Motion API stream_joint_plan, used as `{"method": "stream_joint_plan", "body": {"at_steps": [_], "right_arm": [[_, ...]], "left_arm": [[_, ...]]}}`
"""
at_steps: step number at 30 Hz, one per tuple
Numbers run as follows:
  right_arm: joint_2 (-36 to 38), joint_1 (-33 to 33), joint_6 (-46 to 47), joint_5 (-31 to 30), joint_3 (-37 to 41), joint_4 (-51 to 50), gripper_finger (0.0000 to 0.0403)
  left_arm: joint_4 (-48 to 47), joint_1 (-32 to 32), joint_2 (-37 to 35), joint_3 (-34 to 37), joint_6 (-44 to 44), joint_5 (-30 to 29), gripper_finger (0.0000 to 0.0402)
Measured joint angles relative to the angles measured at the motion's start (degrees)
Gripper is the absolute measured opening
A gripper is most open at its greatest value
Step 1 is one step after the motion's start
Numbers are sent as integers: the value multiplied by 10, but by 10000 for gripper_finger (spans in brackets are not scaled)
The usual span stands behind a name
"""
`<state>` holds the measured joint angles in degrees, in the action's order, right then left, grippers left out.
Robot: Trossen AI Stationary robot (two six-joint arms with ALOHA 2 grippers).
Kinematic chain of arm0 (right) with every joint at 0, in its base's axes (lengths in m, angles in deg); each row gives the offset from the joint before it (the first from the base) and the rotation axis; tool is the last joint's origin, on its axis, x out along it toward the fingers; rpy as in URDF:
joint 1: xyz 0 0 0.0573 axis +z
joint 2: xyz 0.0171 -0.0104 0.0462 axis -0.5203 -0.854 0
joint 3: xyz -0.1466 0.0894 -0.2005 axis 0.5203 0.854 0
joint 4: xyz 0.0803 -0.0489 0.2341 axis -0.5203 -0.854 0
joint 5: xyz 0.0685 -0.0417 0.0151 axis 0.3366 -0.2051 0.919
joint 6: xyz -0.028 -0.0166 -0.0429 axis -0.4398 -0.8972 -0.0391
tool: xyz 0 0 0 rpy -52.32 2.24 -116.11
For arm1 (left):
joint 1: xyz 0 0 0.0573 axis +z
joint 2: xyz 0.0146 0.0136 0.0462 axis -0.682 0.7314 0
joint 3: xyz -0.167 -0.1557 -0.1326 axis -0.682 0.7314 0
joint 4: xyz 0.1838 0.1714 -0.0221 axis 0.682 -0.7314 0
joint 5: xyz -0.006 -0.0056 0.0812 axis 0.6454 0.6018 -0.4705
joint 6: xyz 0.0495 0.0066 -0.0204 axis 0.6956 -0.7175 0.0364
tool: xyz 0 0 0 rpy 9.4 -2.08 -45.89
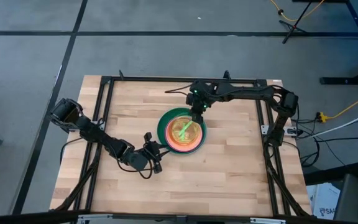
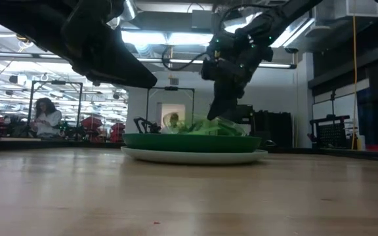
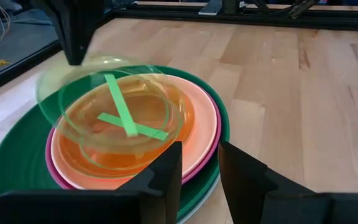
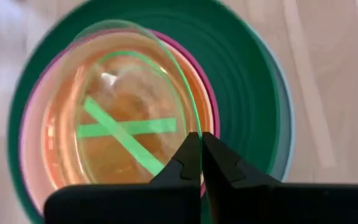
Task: Stack plastic plates
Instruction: Stack the green plate on top of the green plate, then return to Home Position
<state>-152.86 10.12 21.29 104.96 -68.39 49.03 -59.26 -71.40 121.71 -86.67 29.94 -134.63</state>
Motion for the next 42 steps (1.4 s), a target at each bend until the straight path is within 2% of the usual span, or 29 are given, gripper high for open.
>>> {"method": "stream_joint_plan", "body": {"at_steps": [6,12,17,23,26,30,36,39,42], "right_arm": [[0,0,18,0,25,52,13],[0,0,29,12,27,59,78],[1,0,-24,15,8,40,130],[51,7,-45,9,-6,46,146],[79,14,-41,8,4,47,146],[123,28,-41,8,34,35,146],[214,40,-13,-7,138,80,146],[270,40,1,-8,194,97,147],[328,40,5,-47,249,105,147]], "left_arm": [[0,0,0,0,0,-3,98],[0,0,0,0,1,15,98],[0,0,0,0,2,14,98],[2,20,-1,0,48,21,98],[2,45,-17,0,113,54,98],[3,80,-52,-1,157,118,98],[-5,135,-96,-2,215,253,98],[-24,158,-113,-2,246,281,98],[-37,179,-133,4,261,297,98]]}}
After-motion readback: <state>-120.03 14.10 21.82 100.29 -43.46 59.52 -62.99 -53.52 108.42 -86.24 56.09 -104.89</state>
